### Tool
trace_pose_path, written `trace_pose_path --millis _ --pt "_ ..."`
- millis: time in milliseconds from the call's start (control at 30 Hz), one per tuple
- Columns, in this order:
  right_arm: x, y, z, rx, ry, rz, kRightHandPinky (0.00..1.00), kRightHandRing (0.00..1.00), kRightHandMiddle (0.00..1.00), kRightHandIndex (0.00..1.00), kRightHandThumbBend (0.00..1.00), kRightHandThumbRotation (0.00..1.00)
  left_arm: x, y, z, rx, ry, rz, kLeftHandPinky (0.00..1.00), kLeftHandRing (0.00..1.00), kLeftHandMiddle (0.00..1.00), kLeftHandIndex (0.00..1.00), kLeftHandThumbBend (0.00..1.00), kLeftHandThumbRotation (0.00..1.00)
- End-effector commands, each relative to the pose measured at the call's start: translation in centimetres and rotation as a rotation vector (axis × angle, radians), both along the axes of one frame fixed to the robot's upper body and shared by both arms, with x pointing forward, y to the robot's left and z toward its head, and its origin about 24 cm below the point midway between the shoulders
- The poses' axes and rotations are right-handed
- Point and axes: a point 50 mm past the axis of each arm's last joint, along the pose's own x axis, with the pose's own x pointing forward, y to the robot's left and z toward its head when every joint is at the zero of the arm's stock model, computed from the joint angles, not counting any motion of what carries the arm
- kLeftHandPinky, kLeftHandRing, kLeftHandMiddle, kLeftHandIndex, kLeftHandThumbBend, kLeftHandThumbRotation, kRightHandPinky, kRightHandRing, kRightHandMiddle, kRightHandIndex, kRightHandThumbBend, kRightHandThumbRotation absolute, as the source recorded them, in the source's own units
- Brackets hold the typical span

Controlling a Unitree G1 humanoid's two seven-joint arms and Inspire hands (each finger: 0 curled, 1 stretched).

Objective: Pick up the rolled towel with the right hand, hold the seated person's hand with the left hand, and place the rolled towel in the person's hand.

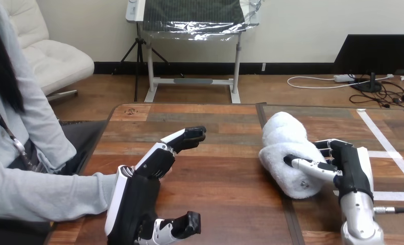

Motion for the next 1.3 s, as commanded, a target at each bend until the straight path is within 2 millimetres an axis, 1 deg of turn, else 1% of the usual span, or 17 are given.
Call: trace_pose_path --millis 0,67,267,333,633,833,1267 --pt "1.9 1.0 3.2 0.008 -0.214 0.03 0.33 0.39 0.46 0.43 0.77 0.0 1.0 0.2 1.5 0.021 -0.071 0.0 0.78 0.79 0.8 0.76 1.0 0.74" --pt "1.8 1.2 3.4 0.022 -0.24 0.033 0.34 0.39 0.46 0.43 0.77 0.0 1.0 0.3 1.5 0.035 -0.066 -0.003 0.78 0.79 0.8 0.77 1.0 0.74" --pt "1.6 1.8 3.8 0.05 -0.312 0.056 0.32 0.38 0.45 0.43 0.77 0.0 1.1 0.5 1.6 0.08 -0.065 -0.007 0.8 0.81 0.82 0.78 1.0 0.71" --pt "1.5 2.0 3.9 0.055 -0.329 0.065 0.3 0.36 0.44 0.44 0.77 0.0 1.1 0.5 1.6 0.089 -0.066 -0.004 0.81 0.82 0.82 0.79 1.0 0.67" --pt "1.1 3.2 4.2 0.088 -0.414 0.1 0.3 0.35 0.43 0.44 0.76 0.0 1.3 0.7 1.8 0.149 -0.065 0.023 0.82 0.84 0.84 0.79 1.0 0.54" --pt "0.8 4.0 4.2 0.114 -0.454 0.127 0.3 0.35 0.43 0.45 0.74 0.0 1.4 0.9 1.8 0.187 -0.051 0.043 0.84 0.86 0.86 0.81 1.0 0.49" --pt "0.0 5.8 4.3 0.151 -0.532 0.192 0.31 0.36 0.44 0.46 0.69 0.0 1.6 1.4 2.0 0.283 -0.016 0.075 0.92 0.91 0.9 0.87 1.0 0.43"
